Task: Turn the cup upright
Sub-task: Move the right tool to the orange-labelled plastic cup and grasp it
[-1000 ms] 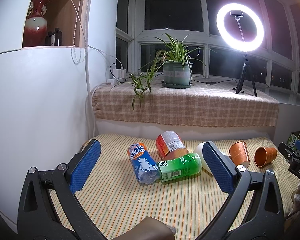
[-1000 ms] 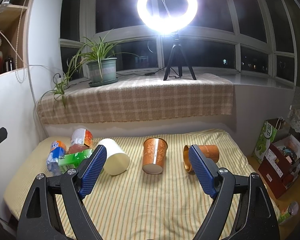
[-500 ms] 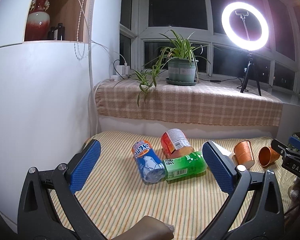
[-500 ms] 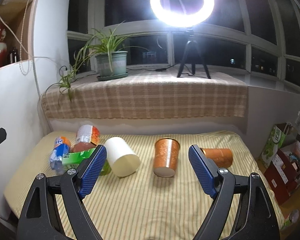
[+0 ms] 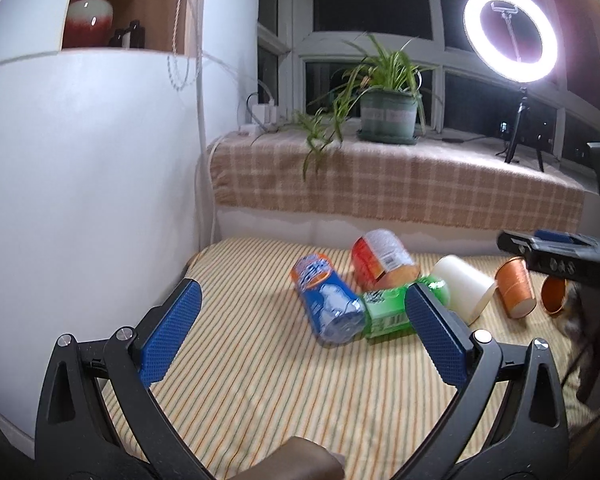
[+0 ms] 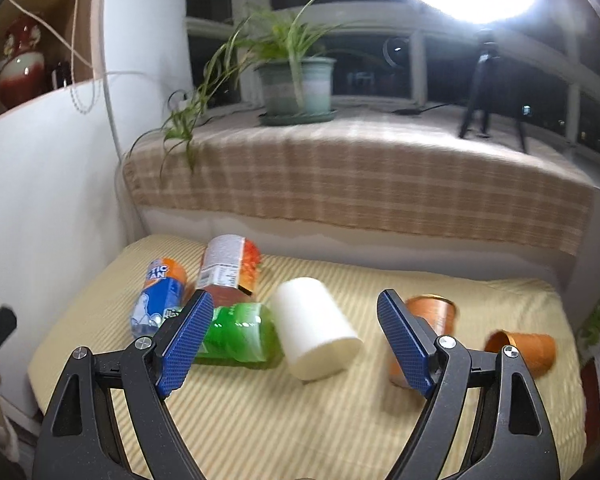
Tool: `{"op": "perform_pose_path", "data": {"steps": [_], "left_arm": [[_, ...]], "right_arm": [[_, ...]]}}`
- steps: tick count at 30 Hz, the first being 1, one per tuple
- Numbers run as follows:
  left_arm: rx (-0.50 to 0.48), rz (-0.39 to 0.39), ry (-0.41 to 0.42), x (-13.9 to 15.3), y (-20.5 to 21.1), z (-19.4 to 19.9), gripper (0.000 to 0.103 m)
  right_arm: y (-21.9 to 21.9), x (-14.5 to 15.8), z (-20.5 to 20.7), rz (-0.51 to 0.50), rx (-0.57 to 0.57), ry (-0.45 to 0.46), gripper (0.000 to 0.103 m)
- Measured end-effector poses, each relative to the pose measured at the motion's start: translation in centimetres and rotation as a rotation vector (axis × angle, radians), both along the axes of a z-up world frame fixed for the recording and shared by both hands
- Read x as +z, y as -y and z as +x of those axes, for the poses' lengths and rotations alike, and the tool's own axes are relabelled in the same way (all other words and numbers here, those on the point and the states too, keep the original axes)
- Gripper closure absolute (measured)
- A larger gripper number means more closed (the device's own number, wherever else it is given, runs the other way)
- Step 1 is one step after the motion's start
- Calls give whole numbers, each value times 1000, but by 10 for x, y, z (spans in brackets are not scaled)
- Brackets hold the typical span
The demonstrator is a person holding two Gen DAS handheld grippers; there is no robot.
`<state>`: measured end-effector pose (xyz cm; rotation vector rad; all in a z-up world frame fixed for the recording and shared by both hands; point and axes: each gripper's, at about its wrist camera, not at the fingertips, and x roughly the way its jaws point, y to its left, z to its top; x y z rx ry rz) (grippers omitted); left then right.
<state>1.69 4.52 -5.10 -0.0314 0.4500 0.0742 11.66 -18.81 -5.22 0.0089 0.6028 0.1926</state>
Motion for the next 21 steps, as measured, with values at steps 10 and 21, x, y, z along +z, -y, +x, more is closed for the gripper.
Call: {"op": "perform_pose_path", "data": {"steps": [10, 21], "left_arm": [[59, -31, -67, -25, -30, 2, 0], [116, -78, -136, -45, -56, 5, 0]], "right_arm": [[-44, -28, 88, 2, 159, -200, 19], [-78, -64, 171, 20, 194, -433, 19]]}}
